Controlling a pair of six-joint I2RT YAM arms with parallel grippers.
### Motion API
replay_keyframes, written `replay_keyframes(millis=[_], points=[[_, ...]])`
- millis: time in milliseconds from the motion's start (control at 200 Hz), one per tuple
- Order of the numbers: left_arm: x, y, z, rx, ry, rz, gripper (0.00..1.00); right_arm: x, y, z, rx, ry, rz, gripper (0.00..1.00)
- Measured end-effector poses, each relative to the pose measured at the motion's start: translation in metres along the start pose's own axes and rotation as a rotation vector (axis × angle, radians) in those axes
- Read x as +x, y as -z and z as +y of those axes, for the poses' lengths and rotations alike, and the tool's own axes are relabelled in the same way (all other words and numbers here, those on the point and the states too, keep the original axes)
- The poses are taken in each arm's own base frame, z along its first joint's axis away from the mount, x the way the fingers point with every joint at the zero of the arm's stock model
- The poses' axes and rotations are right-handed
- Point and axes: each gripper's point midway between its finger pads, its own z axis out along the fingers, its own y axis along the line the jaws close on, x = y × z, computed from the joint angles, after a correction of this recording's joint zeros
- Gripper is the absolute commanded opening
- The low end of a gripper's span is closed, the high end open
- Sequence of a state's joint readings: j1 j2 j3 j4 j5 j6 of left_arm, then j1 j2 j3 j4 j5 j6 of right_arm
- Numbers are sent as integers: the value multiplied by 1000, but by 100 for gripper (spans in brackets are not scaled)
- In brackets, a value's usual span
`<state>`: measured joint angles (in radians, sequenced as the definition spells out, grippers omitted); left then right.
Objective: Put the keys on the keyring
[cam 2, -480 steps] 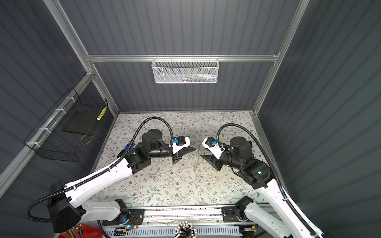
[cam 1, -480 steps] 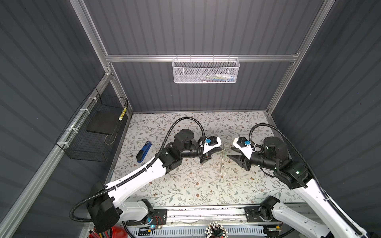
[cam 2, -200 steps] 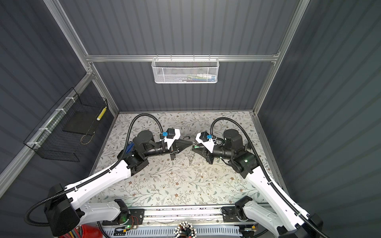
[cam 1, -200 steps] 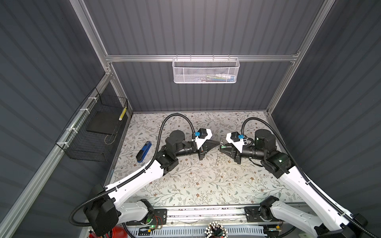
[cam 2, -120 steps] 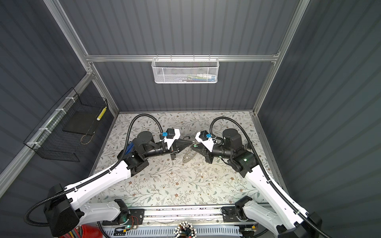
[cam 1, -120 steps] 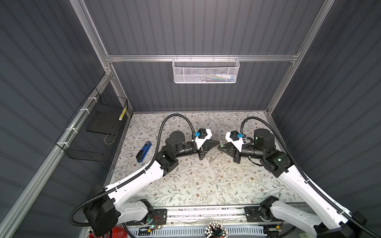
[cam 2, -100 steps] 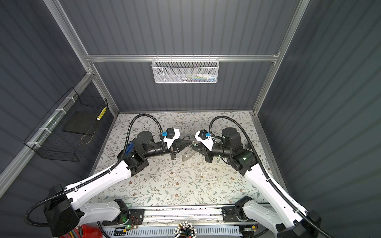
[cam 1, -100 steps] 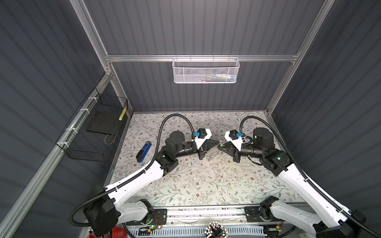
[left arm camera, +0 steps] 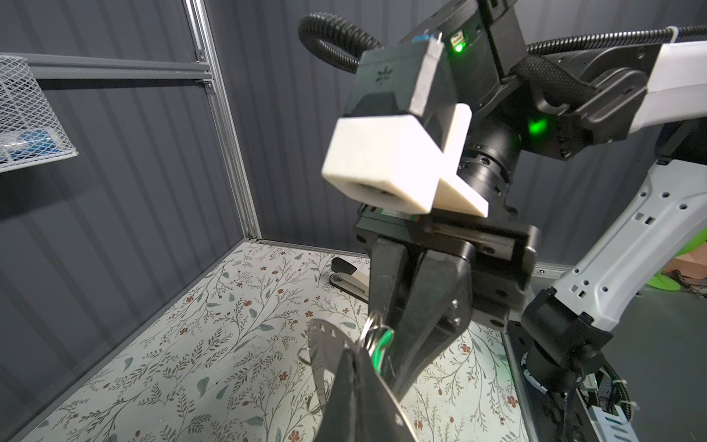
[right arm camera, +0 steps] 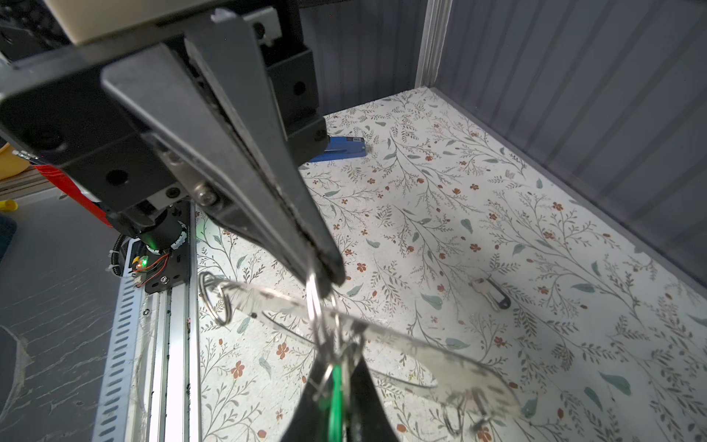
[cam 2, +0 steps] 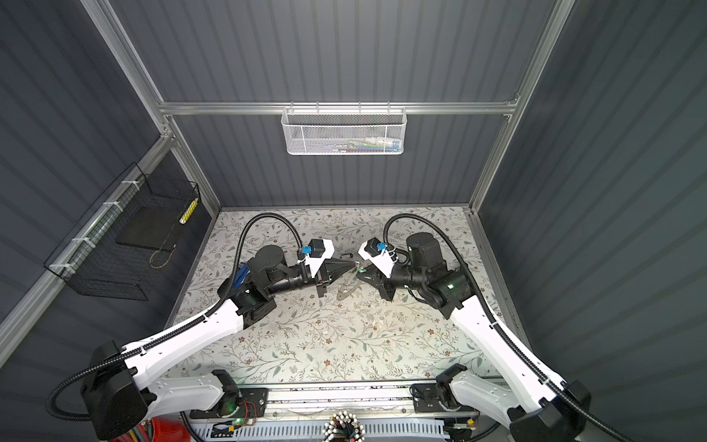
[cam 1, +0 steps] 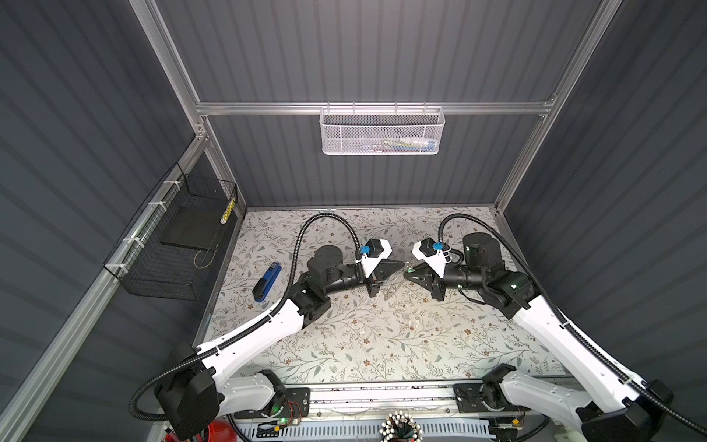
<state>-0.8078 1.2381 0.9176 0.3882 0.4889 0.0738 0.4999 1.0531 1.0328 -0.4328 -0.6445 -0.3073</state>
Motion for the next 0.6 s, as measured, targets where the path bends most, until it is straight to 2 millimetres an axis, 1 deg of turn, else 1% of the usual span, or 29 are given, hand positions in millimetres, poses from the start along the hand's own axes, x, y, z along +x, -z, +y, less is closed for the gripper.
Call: replay_keyframes(millis=[90, 135, 235, 445, 600], points=[[-2, 2, 0, -5, -7, -5, 0, -2, 6, 2, 16, 16, -7, 16], [-4, 3, 0, -8, -10, -9, 0, -6, 10, 3, 24, 28, -19, 11], [-9, 5, -1, -8, -21, -20, 0, -9, 16, 7, 27, 45, -32, 7], [-6, 5, -2, -7, -17, -9, 0, -3, 10, 6, 13, 32, -8, 1], [-5, 5, -2, -6, -14, -4, 0, -2, 8, 4, 12, 24, 0, 0]])
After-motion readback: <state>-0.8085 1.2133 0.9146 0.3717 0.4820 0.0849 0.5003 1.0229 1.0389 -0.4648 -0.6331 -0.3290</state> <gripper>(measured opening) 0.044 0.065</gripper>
